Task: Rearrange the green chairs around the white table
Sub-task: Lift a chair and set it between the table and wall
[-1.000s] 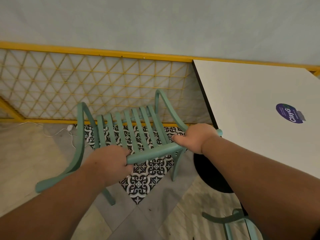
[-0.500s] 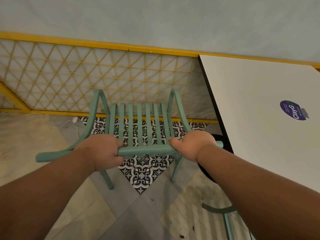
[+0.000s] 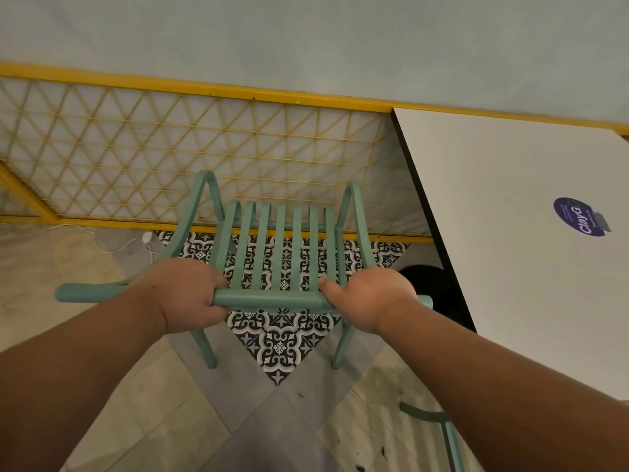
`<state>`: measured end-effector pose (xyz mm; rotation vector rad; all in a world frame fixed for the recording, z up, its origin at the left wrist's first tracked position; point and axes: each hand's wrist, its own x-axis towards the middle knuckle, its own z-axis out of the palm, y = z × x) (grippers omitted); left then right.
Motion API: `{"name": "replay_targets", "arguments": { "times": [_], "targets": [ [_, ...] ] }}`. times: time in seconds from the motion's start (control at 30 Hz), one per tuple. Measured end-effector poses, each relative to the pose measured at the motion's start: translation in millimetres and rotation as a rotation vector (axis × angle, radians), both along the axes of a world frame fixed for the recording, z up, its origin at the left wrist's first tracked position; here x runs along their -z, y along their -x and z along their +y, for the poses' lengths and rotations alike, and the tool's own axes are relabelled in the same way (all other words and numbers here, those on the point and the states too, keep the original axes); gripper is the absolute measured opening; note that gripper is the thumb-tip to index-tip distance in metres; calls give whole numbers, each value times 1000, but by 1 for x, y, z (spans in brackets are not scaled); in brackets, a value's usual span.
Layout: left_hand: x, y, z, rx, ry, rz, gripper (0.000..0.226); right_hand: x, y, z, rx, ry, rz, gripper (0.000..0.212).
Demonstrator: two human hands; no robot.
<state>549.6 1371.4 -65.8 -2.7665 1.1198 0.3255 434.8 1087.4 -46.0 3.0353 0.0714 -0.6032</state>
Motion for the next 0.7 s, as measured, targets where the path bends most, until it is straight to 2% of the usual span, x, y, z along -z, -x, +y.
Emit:
{"name": "replay_targets", "arguments": {
  "times": [0.1, 0.17, 0.2, 0.27, 0.33, 0.43, 0.57, 0.63, 0.7],
  "targets": [
    [-3, 1, -9, -145, -51, 115, 60, 2, 3, -3, 192, -110, 20, 81],
    [-7, 3, -21, -270, -142, 183, 55, 0, 2, -12, 217, -216, 68, 95],
    [-9, 6, -28, -321, -176, 189, 52, -2, 1, -18, 209, -280, 113, 95],
    [-10, 18, -47, -339, -183, 190, 51, -8, 1, -35, 226, -409, 202, 83],
    [-10, 34, -70, -291, -120, 195, 60, -11, 1, -53, 300, -454, 263, 84],
    [-10, 56, -110, -253, -75, 182, 81, -8, -2, -72, 427, -417, 325, 103],
    [-12, 65, -135, -292, -51, 187, 98, 1, -13, -74, 462, -347, 366, 100],
    [-11, 66, -133, -276, 1, 172, 106, 4, -17, -75, 495, -360, 389, 88],
    [-10, 66, -129, -245, 36, 160, 111, 4, -20, -76, 482, -366, 426, 65]
  ]
}}
